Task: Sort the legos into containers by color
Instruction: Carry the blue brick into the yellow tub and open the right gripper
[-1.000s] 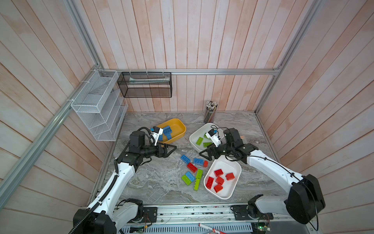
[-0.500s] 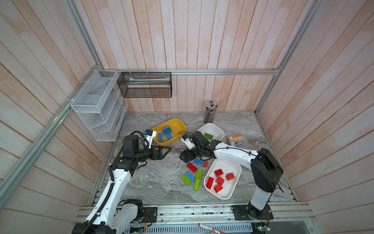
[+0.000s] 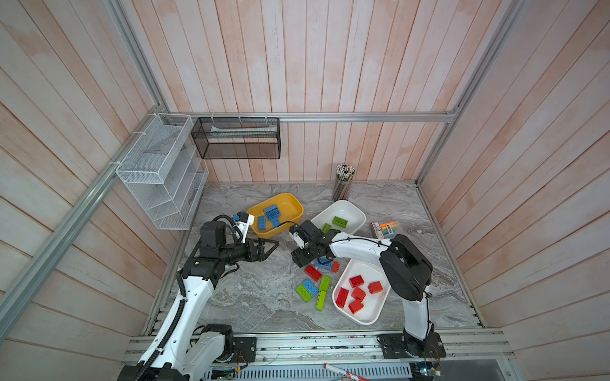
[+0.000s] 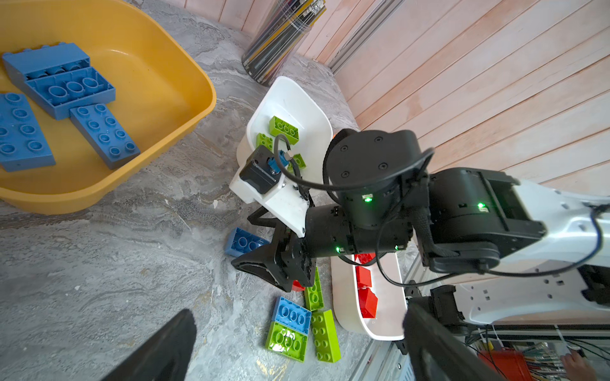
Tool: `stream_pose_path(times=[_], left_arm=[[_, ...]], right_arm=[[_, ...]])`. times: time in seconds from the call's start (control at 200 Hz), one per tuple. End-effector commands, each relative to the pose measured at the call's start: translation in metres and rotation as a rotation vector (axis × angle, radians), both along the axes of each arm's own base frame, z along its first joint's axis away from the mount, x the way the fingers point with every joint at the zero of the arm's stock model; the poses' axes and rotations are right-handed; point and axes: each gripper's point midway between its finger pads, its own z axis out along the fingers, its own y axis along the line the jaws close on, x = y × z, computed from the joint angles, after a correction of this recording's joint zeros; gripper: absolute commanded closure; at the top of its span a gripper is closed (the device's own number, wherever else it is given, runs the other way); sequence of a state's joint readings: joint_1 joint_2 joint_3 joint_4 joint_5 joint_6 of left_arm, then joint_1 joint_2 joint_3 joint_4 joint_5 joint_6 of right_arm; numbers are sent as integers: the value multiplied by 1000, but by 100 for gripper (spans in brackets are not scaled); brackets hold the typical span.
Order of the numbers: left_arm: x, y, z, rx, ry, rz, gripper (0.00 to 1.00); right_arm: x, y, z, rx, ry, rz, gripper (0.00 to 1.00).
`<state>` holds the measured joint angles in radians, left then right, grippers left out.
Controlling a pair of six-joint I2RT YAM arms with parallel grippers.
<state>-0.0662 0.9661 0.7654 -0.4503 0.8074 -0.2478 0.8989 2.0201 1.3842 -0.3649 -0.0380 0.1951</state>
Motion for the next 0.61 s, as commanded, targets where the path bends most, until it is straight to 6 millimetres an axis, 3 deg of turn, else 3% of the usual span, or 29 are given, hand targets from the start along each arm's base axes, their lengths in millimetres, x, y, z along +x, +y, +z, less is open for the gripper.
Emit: stream_pose_path(times=[0.0, 0.3, 0.38, 0.45, 0.6], left_arm=[[-5, 1, -5, -1, 6, -6, 0], [-5, 3, -12, -2, 24, -7, 0], [-4, 3, -12, -5, 25, -5, 0], [-4, 4, -11, -8, 23, -2, 0], [-3, 10, -4, -49, 20, 21, 0]], right_arm=[[-3, -4, -11, -60, 5, 3, 38], [-10, -18, -24, -159, -13, -2, 52], [-8, -19, -23, -178, -27, -3, 63], [-3, -16, -14, -172, -49, -8, 73], [15, 2, 25, -58, -98, -18, 73]])
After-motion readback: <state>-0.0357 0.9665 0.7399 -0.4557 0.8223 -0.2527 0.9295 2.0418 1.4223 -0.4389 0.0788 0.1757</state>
